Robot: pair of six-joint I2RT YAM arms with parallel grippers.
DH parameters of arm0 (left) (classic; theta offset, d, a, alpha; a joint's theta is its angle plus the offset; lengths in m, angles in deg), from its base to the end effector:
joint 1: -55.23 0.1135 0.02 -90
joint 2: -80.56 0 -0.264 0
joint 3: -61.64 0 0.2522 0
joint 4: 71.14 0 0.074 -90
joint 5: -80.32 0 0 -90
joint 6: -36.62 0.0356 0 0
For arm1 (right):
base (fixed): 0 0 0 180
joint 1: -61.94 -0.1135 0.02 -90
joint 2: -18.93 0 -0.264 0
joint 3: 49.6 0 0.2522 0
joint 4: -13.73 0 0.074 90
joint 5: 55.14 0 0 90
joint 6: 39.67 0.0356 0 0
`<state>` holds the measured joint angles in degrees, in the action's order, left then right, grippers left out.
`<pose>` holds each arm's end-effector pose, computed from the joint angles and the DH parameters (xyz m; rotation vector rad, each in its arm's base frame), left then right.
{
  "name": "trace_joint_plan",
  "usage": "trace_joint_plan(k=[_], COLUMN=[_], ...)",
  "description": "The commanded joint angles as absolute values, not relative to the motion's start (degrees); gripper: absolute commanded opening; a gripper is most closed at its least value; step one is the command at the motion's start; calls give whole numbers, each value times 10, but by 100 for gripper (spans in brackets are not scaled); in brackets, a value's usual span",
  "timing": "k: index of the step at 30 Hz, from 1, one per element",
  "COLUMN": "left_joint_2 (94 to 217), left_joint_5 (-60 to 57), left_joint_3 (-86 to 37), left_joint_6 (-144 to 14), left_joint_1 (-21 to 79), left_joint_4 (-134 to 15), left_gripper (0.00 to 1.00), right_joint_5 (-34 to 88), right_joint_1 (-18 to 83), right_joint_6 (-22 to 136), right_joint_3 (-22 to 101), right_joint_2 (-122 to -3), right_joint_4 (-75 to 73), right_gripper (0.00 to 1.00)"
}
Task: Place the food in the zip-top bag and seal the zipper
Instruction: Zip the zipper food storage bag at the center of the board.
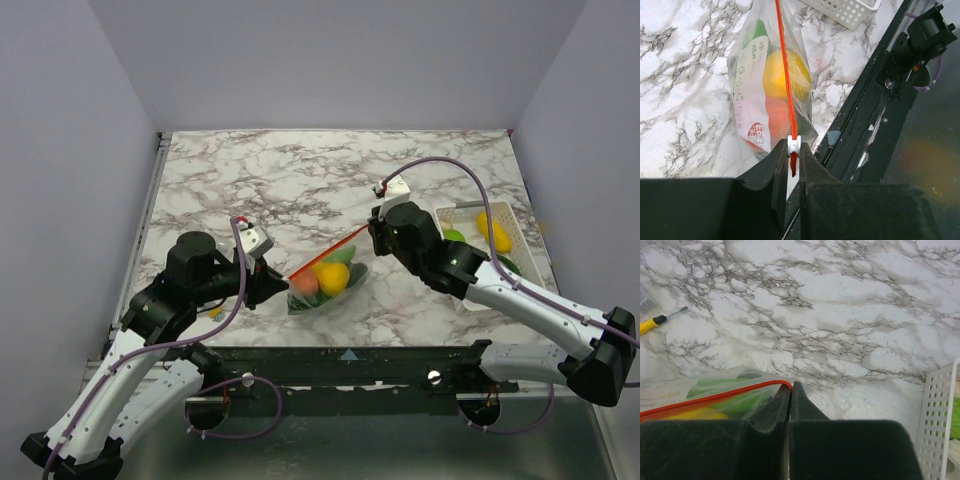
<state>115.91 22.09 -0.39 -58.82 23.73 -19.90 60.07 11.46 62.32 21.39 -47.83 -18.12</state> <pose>0.0967 -0.0812 0.3361 0.8185 1.8923 -0.9602 0.1781 0.1920 0.3254 -0.4024 1.9714 0.2447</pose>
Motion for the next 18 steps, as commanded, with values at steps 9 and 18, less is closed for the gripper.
trace_joint_plan(k=[9, 18], left_joint_2=[1177, 1176], left_joint_5=[177, 51], left_joint_3=[0, -60], left_joint_6=[-600, -637], left_joint_1=[237, 240], left_joint_4=[-182, -165], left_gripper=[14, 64], right_joint_5=[562, 531], right_joint_1=[137, 137], right_joint_6=[604, 610], right_joint_3=[219, 246], right_joint_2=[-490, -535], right_joint_4=[-193, -180], right_gripper=[0, 0])
